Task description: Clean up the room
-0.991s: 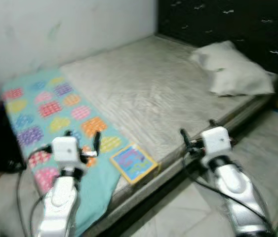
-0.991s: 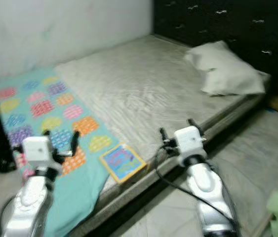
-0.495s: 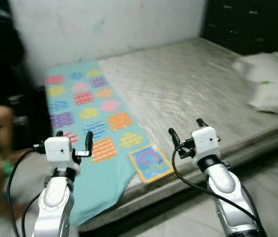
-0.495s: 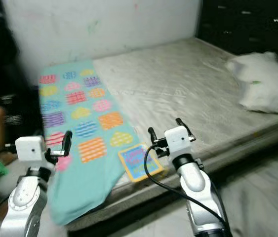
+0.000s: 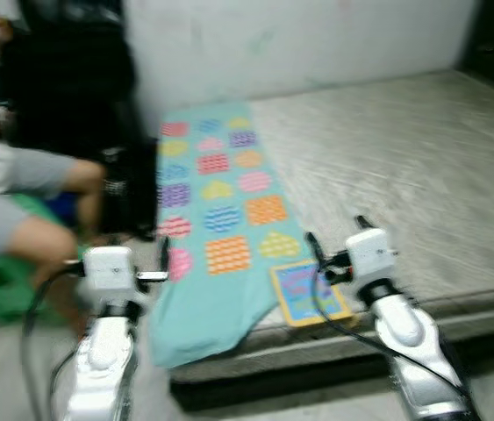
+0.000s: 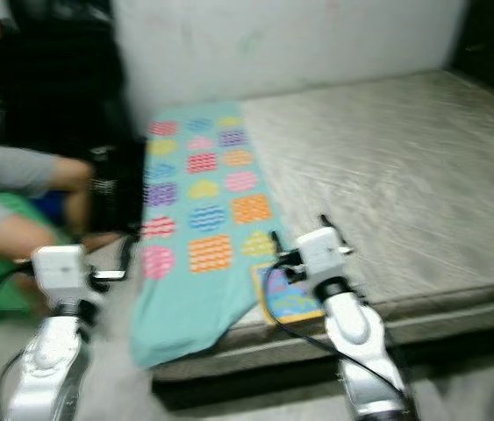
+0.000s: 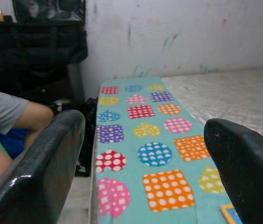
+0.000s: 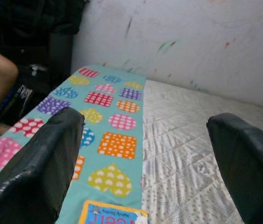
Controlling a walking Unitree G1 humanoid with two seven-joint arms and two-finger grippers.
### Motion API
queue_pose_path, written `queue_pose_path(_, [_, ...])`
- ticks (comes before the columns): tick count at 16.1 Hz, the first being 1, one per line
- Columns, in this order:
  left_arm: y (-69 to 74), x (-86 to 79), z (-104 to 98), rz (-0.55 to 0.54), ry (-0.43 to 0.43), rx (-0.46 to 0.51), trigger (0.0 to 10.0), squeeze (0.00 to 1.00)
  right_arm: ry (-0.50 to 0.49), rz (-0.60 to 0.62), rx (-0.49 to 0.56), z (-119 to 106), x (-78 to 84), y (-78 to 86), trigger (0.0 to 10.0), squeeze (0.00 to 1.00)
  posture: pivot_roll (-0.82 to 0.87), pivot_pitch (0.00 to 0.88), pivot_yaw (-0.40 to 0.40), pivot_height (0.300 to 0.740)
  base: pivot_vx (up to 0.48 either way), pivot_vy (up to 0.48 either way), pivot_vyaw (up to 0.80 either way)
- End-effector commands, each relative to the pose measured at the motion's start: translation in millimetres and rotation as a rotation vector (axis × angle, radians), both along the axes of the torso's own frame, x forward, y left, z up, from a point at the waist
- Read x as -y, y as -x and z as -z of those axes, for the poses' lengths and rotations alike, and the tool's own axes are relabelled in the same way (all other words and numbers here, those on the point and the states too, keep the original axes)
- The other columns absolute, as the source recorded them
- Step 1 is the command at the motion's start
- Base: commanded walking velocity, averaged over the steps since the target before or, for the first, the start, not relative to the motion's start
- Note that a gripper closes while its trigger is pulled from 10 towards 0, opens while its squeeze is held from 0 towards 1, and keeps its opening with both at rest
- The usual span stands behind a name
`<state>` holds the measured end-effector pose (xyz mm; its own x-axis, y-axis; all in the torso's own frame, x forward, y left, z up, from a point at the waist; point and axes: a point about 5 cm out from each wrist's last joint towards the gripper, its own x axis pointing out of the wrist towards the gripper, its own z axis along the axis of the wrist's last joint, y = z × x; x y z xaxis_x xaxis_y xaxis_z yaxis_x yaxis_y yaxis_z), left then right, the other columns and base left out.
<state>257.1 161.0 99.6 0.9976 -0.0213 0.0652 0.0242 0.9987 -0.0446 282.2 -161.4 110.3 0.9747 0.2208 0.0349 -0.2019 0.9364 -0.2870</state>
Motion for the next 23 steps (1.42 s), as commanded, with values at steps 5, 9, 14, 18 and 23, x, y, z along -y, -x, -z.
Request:
queue_pose_path(5, [0.0, -7.7, -0.9, 0.0, -0.011, -0.002, 10.0, 0.0, -0.018, -0.011, 0.013, -2.0, -6.2, 0.2, 10.0, 0.0, -0.2, 0.0, 0.073, 0.74, 0.0, 0.0, 0.8])
queue_pose_path(9, [-0.1, -7.5, -1.2, 0.005, -0.004, -0.002, 10.0, 0.0, -0.028, -0.013, 0.016, -2.4, -5.9, -0.2, 10.0, 0.0, -0.2, 0.0, 0.072, 0.74, 0.0, 0.0, 0.39])
queue_pose_path(14, [0.1, -6.3, -2.7, 0.03, 0.013, 0.004, 10.0, 0.0, -0.052, -0.001, 0.008, -1.2, -6.3, -0.3, 10.0, 0.0, -0.2, 0.0, 0.075, 0.74, 0.0, 0.0, 0.0])
queue_pose_path(18, [0.1, -5.9, -2.3, 0.036, 0.017, 0.002, 10.0, 0.0, -0.057, 0.0, 0.011, -1.3, -6.2, 0.0, 10.0, 0.0, -0.2, 0.0, 0.078, 0.74, 0.0, 0.0, -0.5])
queue_pose_path(23, [-0.2, -5.1, -3.1, 0.045, 0.021, 0.006, 10.0, 0.0, -0.057, 0.006, 0.017, -1.7, -6.0, -0.8, 10.0, 0.0, -0.2, 0.0, 0.081, 0.74, 0.0, 0.0, 0.0])
